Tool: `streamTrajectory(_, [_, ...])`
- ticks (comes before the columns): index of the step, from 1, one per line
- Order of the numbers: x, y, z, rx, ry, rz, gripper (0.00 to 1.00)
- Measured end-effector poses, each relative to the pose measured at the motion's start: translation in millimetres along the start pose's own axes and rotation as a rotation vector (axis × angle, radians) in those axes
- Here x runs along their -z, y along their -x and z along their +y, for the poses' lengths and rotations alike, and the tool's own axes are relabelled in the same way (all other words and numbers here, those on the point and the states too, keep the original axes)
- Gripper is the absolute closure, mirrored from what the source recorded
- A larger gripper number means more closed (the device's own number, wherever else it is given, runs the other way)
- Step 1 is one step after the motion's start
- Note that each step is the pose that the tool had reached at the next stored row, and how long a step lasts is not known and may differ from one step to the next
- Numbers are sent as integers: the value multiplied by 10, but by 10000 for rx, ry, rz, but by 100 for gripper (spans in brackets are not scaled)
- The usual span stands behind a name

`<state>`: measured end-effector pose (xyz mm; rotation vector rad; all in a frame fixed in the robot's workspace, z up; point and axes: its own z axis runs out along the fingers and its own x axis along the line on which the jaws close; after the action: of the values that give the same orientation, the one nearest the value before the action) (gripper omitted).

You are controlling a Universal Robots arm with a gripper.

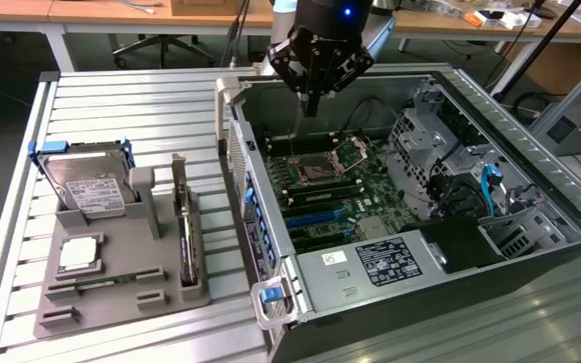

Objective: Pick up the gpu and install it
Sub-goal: 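Reach for the gpu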

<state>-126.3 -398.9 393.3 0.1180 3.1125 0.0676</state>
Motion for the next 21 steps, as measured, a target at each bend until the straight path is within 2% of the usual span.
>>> streamTrajectory(21, [1, -45, -3, -1, 0, 0, 89])
